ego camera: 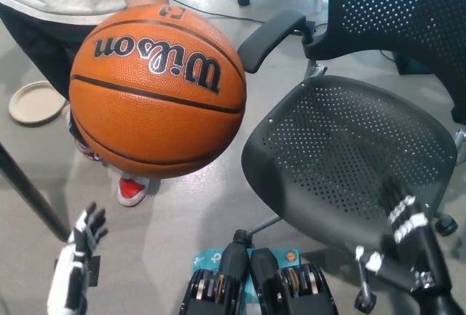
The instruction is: The robot grabs the basketball from a person using both hands and then drops it on the black chair in the front
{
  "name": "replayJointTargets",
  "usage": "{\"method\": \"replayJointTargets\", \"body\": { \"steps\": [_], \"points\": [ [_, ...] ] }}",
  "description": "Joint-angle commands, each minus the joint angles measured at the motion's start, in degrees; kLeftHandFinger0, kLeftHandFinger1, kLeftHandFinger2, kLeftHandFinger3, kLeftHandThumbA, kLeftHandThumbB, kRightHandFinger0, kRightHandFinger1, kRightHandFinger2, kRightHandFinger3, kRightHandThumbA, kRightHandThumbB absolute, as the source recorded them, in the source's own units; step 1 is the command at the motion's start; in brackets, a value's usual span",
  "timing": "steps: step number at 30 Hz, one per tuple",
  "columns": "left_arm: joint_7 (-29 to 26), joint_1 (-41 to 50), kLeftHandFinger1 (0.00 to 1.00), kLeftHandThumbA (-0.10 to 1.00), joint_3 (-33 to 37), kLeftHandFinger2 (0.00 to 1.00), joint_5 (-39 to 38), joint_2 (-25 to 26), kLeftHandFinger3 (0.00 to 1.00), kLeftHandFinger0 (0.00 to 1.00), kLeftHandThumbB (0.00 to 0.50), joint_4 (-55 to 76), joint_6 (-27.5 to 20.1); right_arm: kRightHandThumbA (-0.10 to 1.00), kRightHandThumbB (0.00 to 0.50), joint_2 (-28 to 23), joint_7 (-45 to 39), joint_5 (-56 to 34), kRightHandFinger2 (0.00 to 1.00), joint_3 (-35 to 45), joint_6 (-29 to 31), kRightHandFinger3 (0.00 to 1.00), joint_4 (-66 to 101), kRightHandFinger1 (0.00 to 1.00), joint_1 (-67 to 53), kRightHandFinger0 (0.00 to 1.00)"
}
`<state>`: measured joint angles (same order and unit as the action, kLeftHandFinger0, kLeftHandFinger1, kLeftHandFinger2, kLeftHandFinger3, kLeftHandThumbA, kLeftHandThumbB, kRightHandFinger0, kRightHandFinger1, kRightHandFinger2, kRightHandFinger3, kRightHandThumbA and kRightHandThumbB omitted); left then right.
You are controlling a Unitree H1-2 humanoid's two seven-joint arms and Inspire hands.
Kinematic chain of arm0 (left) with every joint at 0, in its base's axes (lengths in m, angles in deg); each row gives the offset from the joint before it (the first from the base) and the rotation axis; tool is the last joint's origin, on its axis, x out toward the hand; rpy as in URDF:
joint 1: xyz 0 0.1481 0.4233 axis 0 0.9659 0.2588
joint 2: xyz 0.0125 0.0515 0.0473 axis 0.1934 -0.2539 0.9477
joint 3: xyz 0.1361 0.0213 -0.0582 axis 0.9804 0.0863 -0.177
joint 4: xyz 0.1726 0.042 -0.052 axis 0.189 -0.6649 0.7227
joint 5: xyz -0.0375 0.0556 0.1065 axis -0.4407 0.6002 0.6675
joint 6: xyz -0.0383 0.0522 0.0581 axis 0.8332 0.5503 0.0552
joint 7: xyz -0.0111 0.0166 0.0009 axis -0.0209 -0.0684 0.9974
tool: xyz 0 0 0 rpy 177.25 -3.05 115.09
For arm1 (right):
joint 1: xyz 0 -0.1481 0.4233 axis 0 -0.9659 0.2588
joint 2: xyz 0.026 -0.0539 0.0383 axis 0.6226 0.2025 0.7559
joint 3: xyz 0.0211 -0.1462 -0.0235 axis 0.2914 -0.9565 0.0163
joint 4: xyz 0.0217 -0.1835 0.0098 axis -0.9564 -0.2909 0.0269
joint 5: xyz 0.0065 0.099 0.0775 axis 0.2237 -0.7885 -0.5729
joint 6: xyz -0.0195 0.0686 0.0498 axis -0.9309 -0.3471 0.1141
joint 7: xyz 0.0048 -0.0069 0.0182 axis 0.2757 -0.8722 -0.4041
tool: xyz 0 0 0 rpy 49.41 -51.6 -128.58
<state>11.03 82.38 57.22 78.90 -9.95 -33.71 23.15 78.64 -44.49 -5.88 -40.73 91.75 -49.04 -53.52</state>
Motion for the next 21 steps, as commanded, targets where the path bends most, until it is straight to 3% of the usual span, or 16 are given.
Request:
{"method": "replayJointTargets", "body": {
  "steps": [1, 5, 7, 9, 13, 16, 19, 21],
  "points": [
    [-2.1, -3.1, 1.0, 0.99, -2.9, 1.0, -4.4, -0.3, 1.0, 1.0, 0.056, 8.5, 0.1, 1.0, 0.227, 2.1, 0.8, -8.0, 1.0, 0.6, -6.0, 1.0, 10.4, 1.0, 5.2, 1.0],
    [-1.7, -6.6, 1.0, 1.0, -4.3, 1.0, -7.4, 0.1, 1.0, 1.0, 0.129, 15.2, 7.3, 1.0, 0.285, 2.6, -0.3, -9.3, 1.0, 0.6, -7.8, 1.0, 9.8, 1.0, 12.9, 1.0],
    [-2.3, -8.4, 1.0, 1.0, -5.0, 1.0, -8.1, -0.1, 1.0, 1.0, 0.168, 16.9, 9.9, 1.0, 0.341, 3.2, 0.2, -9.5, 1.0, 0.5, -10.3, 1.0, 9.0, 1.0, 15.8, 1.0],
    [-2.0, -10.1, 1.0, 1.0, -5.3, 1.0, -8.5, 0.1, 1.0, 1.0, 0.165, 17.3, 11.4, 1.0, 0.357, 4.4, 0.3, -9.9, 1.0, 0.1, -11.8, 1.0, 6.5, 1.0, 19.2, 1.0],
    [-2.0, -12.8, 1.0, 1.0, -6.0, 1.0, -8.8, 0.3, 1.0, 1.0, 0.191, 16.6, 13.2, 1.0, 0.353, 5.7, -1.6, -10.4, 1.0, -0.2, -10.7, 1.0, 0.3, 1.0, 24.5, 1.0],
    [-1.4, -14.2, 1.0, 1.0, -6.1, 1.0, -11.1, 0.6, 1.0, 1.0, 0.183, 16.7, 17.0, 1.0, 0.362, 7.3, -1.0, -7.9, 1.0, -0.6, -9.6, 1.0, -4.5, 1.0, 27.6, 1.0],
    [-1.2, -15.4, 1.0, 1.0, -6.4, 1.0, -12.1, 0.7, 1.0, 1.0, 0.16, 16.5, 17.7, 1.0, 0.344, 8.6, -1.1, -7.4, 1.0, -1.3, -10.7, 1.0, -6.2, 1.0, 30.1, 1.0],
    [-1.6, -16.3, 1.0, 1.0, -6.7, 1.0, -12.9, 0.5, 1.0, 1.0, 0.178, 16.6, 18.9, 1.0, 0.358, 9.2, -0.6, -5.9, 1.0, -1.8, -10.9, 1.0, -7.7, 1.0, 31.9, 1.0]
  ]
}}
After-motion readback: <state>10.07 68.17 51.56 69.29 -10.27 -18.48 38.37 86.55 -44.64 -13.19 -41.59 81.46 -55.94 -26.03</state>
